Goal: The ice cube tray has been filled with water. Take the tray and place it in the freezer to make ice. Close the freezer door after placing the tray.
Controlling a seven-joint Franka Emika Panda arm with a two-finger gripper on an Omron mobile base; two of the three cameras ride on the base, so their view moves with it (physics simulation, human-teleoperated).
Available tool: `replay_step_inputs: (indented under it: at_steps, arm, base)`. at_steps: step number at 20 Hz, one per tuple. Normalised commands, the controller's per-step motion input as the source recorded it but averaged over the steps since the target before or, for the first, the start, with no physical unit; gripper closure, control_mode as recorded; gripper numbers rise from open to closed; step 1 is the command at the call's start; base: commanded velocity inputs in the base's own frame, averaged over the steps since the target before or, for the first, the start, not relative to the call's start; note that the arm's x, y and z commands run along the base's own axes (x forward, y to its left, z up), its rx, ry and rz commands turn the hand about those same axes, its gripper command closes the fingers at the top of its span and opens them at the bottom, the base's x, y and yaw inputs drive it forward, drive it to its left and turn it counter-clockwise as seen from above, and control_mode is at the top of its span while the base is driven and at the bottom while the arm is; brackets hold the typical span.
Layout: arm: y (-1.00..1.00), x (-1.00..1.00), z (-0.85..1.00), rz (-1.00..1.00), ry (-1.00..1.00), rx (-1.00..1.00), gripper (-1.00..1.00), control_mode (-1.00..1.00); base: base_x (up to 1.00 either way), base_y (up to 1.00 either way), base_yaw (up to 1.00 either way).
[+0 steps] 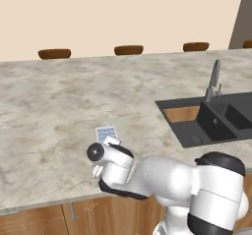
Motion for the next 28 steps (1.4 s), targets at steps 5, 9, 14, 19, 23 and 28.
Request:
replay_step_inputs:
  at_steps: [5,9,14,19,23,28]
  arm:
    - [0.06,0.23,-0.31,0.00,0.00,0.00,-1.00,-1.00]
    - [0.10,0.20,-0.32,0.00,0.00,0.00,-1.00,-1.00]
    - [0.09,0.16,-0.30,0.00,0.00,0.00,1.00,-1.00]
    - [0.00,0.02,-0.04,0.00,-0.02,0.00,1.00,-1.00]
    - [0.00,0.00,0.00,0.00,-0.01,0.00,1.00,-1.00]
    - [-0.02,-0.07,0.17,0.00,-0.02,0.00,1.00,-1.00]
  base:
    - [0.00,0.00,0.00]
    - [0.00,0.00,0.00]
    - [0.00,0.00,0.00]
    - [0.00,0.00,0.00]
    - [0.00,0.00,0.00]
    - [0.00,0.00,0.00]
